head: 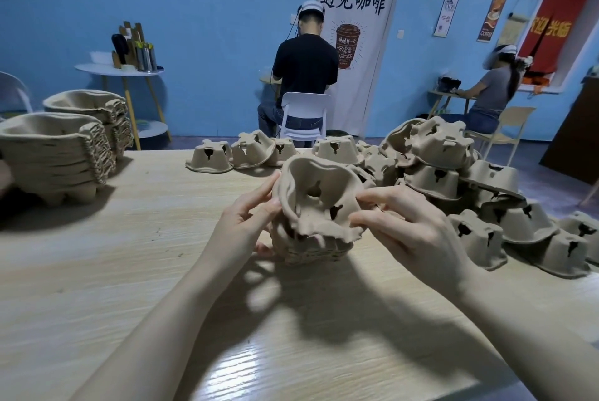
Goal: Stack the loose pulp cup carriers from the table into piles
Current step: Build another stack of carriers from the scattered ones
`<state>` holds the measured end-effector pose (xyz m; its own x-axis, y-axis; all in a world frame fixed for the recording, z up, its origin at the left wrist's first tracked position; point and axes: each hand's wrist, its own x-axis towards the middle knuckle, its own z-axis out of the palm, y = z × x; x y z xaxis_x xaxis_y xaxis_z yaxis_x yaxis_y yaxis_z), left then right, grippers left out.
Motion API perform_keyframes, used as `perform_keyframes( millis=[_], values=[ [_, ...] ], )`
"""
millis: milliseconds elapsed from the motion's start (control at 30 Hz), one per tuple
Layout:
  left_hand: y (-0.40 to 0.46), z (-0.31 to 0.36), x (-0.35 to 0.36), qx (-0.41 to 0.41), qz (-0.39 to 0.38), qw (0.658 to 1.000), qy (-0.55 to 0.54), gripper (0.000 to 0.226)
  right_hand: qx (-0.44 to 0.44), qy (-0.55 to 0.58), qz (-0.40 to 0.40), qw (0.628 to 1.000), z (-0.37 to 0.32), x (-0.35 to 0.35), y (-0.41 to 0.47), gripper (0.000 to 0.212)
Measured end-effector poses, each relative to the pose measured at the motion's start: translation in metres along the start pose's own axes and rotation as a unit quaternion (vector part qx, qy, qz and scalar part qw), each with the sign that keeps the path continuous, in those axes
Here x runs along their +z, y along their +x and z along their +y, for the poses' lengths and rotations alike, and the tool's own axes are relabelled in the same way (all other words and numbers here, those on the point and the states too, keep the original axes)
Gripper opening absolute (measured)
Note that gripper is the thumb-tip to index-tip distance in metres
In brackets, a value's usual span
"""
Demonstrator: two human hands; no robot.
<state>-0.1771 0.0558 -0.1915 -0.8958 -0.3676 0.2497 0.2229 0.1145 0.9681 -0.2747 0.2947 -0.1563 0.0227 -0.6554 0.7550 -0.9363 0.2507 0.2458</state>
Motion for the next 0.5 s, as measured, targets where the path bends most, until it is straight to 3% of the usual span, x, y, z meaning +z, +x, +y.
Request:
perform_keyframes(
  millis=[133, 333, 500],
  values=[
    [0.0, -0.001, -0.001, 0.0, 0.004, 1.0, 0.006, 0.049, 0.0, -0.011, 0.002, 1.0, 0.003, 0.003, -0.002, 0.02],
    [0.0, 0.006, 0.004, -0.019, 0.022, 1.0, 0.009, 0.03, 0.004, -0.023, -0.019, 1.0, 0.0, 0.009, -0.001, 0.024],
    [-0.003, 0.005, 0.004, -0.005, 0.009, 1.0, 0.025, 0.054, 0.047, 0.018, -0.031, 0.998, -0.005, 0.011, -0.004, 0.04]
  ],
)
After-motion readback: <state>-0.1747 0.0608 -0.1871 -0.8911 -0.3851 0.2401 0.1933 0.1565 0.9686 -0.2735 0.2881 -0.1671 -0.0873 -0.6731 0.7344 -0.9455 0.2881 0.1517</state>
